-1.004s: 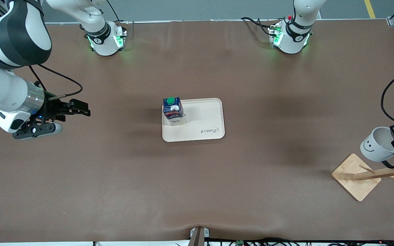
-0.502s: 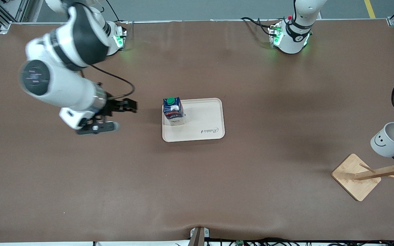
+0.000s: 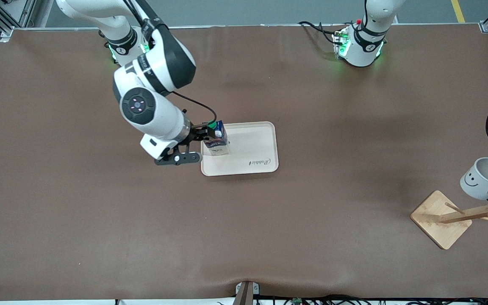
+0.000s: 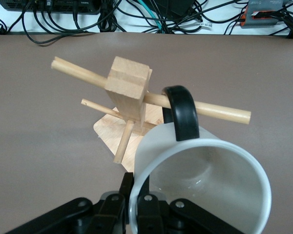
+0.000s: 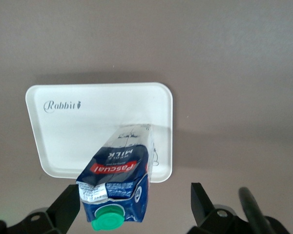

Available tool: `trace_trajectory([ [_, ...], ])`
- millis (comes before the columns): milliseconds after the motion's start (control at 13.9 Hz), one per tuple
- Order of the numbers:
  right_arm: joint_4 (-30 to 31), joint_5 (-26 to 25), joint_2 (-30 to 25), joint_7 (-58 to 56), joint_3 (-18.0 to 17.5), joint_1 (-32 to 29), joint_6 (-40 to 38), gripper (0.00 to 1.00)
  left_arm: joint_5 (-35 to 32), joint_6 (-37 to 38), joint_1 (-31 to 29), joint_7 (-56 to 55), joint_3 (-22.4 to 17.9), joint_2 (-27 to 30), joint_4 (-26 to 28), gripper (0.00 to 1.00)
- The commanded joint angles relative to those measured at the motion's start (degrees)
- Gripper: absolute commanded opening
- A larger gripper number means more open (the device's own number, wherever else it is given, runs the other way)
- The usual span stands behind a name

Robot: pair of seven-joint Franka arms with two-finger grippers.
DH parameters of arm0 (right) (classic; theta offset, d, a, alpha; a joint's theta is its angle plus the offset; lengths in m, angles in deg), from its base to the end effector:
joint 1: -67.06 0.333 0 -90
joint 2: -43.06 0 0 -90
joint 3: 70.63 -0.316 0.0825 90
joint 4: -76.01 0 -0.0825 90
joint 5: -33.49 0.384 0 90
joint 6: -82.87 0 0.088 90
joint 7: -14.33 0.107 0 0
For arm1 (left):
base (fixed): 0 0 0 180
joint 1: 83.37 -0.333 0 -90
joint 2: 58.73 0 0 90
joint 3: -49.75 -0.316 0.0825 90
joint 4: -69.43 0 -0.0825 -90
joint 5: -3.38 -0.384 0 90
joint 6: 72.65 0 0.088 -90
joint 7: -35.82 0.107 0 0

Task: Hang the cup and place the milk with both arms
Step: 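Grasp the milk carton on the tray with the right gripper while the left gripper withdraws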

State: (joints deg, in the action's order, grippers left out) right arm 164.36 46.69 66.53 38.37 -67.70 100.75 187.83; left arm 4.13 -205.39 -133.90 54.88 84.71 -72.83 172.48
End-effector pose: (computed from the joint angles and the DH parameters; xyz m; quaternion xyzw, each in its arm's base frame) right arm 0.5589 0.3591 0.4090 -0.9931 -0.0235 0.0979 0.0606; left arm 0.6134 0.1995 0.4648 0.9849 -0.0084 0.1716 0.0234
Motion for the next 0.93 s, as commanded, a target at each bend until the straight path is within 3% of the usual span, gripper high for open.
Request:
trace_trajectory([
  [0, 1.0, 0.7, 0.3, 0.9, 0.7, 1.8, 0.9, 1.00, 1.0, 0.7, -0.7, 0.9, 0.9, 0.7, 0.0, 1.00],
  [215, 1.3, 0.7, 2.0, 0.9, 0.7, 3.6, 1.4, 1.00, 0.7, 3.9, -0.5, -1.1, 3.5, 2.2, -2.3, 1.00],
  [359, 1.4, 1.0, 2.8, 1.2, 0.7, 4.4, 2.3, 1.00, -0.2, 11.1, 0.2, -10.0, 6.0, 2.8, -5.7, 1.00],
  [574, 1.3, 3.6, 3.1, 1.4, 0.6, 4.4, 2.1, 1.00, -7.9, 20.3, 0.2, -23.8, 11.9, 3.5, -9.9, 1.00],
  [861, 2.4, 4.4, 3.1, 1.7, 0.6, 4.9, 2.2, 1.00, -9.4, 34.0, 0.2, -31.7, 17.2, 4.1, -16.6, 1.00],
])
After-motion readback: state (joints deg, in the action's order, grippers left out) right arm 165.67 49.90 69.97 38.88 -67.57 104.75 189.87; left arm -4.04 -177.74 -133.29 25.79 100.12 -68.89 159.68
